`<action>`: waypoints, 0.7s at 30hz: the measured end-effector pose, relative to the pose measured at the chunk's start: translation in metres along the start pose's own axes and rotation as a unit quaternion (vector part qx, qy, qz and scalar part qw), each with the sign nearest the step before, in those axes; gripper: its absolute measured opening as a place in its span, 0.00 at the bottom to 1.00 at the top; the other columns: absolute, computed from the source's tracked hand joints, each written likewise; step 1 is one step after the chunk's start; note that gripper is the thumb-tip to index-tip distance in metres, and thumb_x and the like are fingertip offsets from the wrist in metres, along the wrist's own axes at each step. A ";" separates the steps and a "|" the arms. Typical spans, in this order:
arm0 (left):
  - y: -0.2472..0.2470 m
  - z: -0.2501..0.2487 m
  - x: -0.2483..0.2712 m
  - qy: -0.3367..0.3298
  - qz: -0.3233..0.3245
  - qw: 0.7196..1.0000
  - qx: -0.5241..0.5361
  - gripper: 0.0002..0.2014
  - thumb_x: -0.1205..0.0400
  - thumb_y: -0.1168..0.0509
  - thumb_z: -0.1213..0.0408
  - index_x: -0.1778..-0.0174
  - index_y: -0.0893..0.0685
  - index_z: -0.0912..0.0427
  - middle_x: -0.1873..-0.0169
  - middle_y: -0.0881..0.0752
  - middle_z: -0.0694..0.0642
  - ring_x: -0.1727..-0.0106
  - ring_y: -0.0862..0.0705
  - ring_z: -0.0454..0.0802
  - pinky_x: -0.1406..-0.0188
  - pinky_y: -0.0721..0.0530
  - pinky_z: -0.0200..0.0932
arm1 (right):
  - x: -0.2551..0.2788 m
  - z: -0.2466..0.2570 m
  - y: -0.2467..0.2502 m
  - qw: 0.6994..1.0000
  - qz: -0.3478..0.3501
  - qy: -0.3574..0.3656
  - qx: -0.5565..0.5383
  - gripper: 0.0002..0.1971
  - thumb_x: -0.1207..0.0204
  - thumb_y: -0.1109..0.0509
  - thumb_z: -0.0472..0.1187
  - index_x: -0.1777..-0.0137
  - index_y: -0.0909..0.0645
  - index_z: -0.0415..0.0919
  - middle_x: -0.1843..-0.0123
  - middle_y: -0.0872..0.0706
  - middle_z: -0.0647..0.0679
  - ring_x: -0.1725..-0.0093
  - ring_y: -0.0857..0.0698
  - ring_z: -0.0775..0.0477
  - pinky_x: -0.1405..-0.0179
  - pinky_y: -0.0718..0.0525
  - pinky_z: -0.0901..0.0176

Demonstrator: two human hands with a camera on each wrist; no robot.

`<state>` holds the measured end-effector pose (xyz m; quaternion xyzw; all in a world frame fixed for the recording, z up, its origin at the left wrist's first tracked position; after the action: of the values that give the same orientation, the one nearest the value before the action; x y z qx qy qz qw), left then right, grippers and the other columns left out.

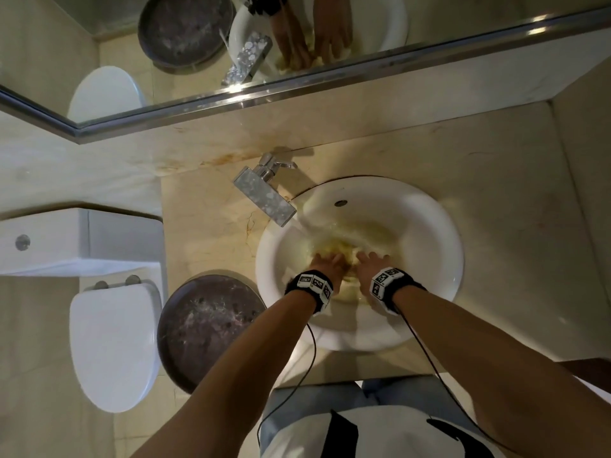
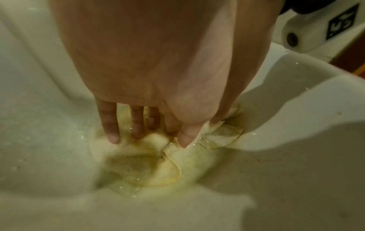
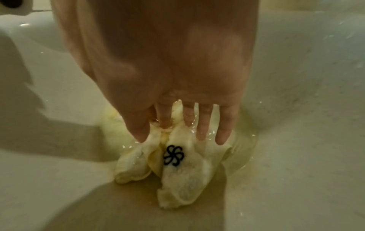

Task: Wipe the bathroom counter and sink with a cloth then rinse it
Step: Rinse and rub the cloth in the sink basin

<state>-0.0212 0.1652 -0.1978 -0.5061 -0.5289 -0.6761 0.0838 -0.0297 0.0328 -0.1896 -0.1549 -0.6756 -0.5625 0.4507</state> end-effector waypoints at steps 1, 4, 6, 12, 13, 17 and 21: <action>0.001 0.002 0.002 0.000 -0.018 1.000 0.006 0.32 0.21 0.37 0.68 0.19 0.33 0.47 0.25 0.33 0.53 0.24 0.32 0.55 0.31 0.27 0.57 | 0.000 -0.004 -0.001 1.000 0.003 0.004 -0.005 0.29 0.23 0.29 0.47 0.21 0.29 0.51 0.19 0.36 0.46 0.26 0.30 0.39 0.32 0.26 0.38; -0.009 0.006 0.003 0.004 -0.040 0.999 -0.017 0.34 0.19 0.40 0.65 0.15 0.40 0.46 0.20 0.38 0.51 0.22 0.35 0.54 0.33 0.28 0.54 | -0.002 -0.011 -0.011 1.000 -0.009 0.007 -0.010 0.37 0.23 0.27 0.47 0.15 0.37 0.52 0.13 0.45 0.48 0.22 0.34 0.39 0.31 0.27 0.37; -0.022 0.008 0.004 0.010 -0.020 0.999 -0.040 0.37 0.18 0.43 0.61 0.13 0.49 0.45 0.15 0.46 0.50 0.16 0.44 0.53 0.28 0.33 0.55 | -0.003 -0.011 -0.018 1.000 -0.002 0.002 -0.012 0.39 0.24 0.26 0.46 0.14 0.39 0.53 0.11 0.49 0.49 0.20 0.37 0.39 0.29 0.27 0.36; -0.017 0.007 0.003 0.000 -0.015 0.998 -0.062 0.40 0.17 0.38 0.61 0.12 0.53 0.51 0.14 0.53 0.52 0.14 0.50 0.53 0.29 0.30 0.52 | -0.009 -0.004 -0.014 0.999 0.023 -0.010 -0.021 0.45 0.27 0.23 0.44 0.13 0.44 0.54 0.12 0.50 0.46 0.19 0.38 0.37 0.25 0.30 0.33; -0.013 0.005 0.001 0.003 -0.016 0.997 -0.069 0.38 0.18 0.38 0.61 0.14 0.48 0.51 0.17 0.48 0.52 0.16 0.46 0.54 0.33 0.29 0.50 | -0.011 0.000 -0.013 0.999 0.023 -0.016 -0.024 0.45 0.29 0.22 0.45 0.14 0.41 0.53 0.14 0.48 0.46 0.20 0.36 0.37 0.27 0.29 0.33; -0.007 -0.002 -0.005 0.019 -0.006 0.995 -0.098 0.29 0.19 0.40 0.61 0.20 0.37 0.48 0.27 0.36 0.53 0.24 0.36 0.53 0.41 0.30 0.51 | -0.018 0.012 -0.005 0.999 0.033 -0.033 -0.021 0.31 0.25 0.27 0.43 0.21 0.28 0.48 0.21 0.38 0.45 0.28 0.29 0.37 0.31 0.25 0.37; -0.006 0.001 -0.010 0.017 0.012 0.996 -0.087 0.36 0.19 0.35 0.57 0.16 0.44 0.46 0.22 0.42 0.52 0.19 0.43 0.54 0.32 0.30 0.52 | -0.025 0.007 0.002 0.999 0.026 -0.019 -0.002 0.22 0.21 0.30 0.43 0.27 0.22 0.46 0.24 0.33 0.45 0.28 0.26 0.39 0.30 0.25 0.42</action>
<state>-0.0200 0.1643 -0.2090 -0.5059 -0.4604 -0.7273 0.0567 -0.0173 0.0478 -0.2077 -0.1847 -0.6785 -0.5489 0.4518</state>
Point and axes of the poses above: each hand's wrist, its own x-axis away from the middle knuckle, its own y-axis out of the back of the hand, z = x × y, the point moved 1 cm from there along -x, towards the middle knuckle
